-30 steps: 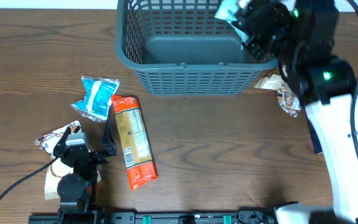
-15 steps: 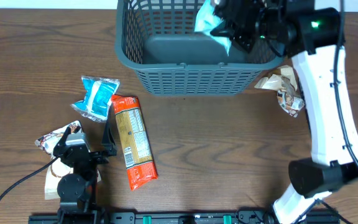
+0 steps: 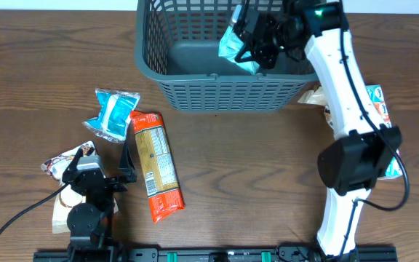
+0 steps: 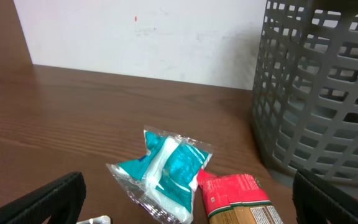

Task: Pack container
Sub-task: 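Open the right gripper to drop the wipe pack into the basket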

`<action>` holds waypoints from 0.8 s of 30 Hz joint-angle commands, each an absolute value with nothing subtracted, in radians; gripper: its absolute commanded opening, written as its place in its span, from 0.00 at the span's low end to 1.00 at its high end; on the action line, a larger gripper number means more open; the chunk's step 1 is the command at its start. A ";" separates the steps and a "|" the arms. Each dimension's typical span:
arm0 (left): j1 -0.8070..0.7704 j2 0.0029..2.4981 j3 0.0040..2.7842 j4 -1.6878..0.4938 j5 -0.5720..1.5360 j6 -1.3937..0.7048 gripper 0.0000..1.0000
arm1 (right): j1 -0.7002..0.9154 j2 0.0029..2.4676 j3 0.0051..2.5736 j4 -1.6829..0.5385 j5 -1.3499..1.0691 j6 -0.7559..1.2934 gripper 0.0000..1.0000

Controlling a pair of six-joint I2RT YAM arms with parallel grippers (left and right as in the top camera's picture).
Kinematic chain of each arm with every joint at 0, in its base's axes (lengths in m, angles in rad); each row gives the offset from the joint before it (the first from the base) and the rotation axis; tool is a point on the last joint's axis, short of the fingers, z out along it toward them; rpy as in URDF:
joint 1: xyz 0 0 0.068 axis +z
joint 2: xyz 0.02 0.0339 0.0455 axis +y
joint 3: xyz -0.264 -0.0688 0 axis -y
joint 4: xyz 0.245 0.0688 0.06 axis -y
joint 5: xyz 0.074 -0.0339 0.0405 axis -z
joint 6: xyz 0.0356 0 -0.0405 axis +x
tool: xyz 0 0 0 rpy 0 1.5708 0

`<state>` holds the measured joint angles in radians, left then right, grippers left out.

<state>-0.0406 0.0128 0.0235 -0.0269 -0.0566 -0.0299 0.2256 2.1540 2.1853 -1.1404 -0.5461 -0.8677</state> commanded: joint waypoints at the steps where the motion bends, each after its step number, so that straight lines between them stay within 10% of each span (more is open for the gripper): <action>1: -0.036 0.006 0.004 -0.067 -0.083 -0.043 0.99 | 0.223 2.184 2.206 -1.143 -0.573 -0.880 0.01; 11: -0.036 0.006 0.004 -0.067 -0.083 -0.043 0.99 | 0.213 2.211 2.205 -1.182 -0.527 -0.880 0.01; 15: -0.036 0.006 0.004 -0.067 -0.083 -0.043 0.99 | 0.213 2.211 2.205 -1.203 -0.488 -0.859 0.50; 24: -0.036 0.006 0.004 -0.066 -0.083 -0.043 0.99 | 0.214 2.199 2.206 -1.212 -0.472 -0.856 0.75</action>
